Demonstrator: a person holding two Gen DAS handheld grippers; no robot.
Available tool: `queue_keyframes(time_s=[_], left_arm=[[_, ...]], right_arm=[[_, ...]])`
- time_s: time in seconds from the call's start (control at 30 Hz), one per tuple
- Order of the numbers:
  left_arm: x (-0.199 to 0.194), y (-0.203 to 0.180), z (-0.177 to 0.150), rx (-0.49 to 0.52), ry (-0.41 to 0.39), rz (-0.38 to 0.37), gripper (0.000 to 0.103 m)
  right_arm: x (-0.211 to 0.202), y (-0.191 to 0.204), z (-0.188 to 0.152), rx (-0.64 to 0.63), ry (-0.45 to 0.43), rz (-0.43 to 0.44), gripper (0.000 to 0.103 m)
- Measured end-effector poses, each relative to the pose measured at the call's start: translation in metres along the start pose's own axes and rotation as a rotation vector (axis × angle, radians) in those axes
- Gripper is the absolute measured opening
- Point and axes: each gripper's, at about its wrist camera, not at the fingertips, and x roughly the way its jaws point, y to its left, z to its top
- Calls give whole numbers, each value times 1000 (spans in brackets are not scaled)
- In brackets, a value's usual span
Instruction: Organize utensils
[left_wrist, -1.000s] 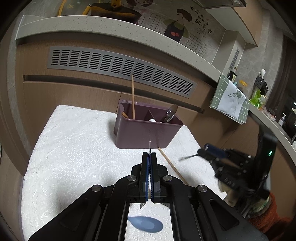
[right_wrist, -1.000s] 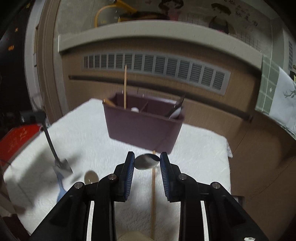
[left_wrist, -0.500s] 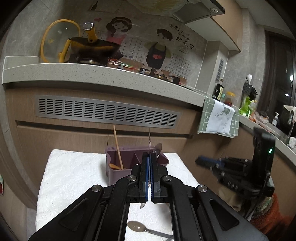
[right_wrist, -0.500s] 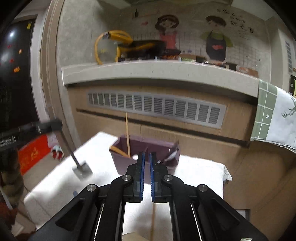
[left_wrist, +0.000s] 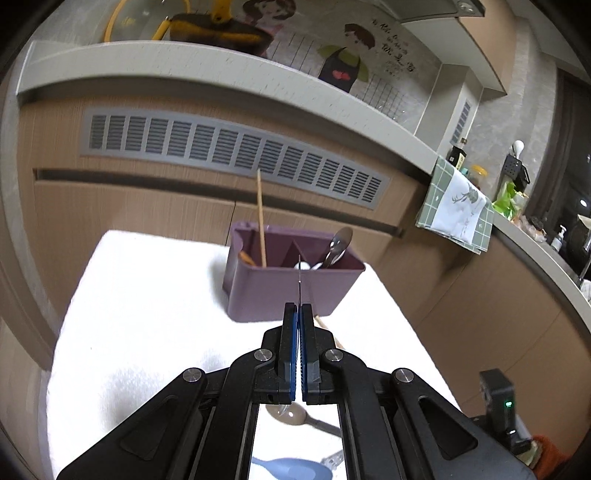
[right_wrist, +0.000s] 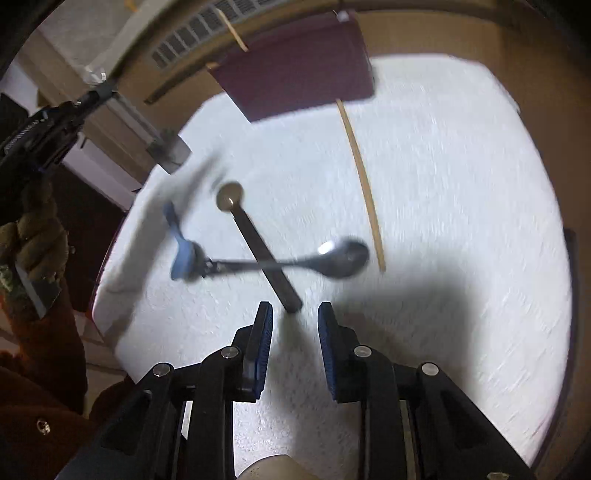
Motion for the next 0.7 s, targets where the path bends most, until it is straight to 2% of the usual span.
queue_keyframes(time_s=[0.13,0.2,0.4,0.5,0.57,0.7], left_arm=[[-2,6,-2,-12,-2,3,1],[-3,8,-3,-16,-6,2,1],[1,12,-6,-23,6,2,1],[2,13,-8,-27,8,0,1],[3,15,-9,-29,11,-4,1],[3,16,-11,-29,16,-23,1]], right_arm=[[7,-2,11,76,-57,-16,25],[13,2,23,74,-84,-49,25],[36,26,55,-9,-180,-251,26],[43,29,66,-22,-203,-293,34],[47,31,70,-47,-201,-298,46],[52,41,70,-128,-166,-331,50]])
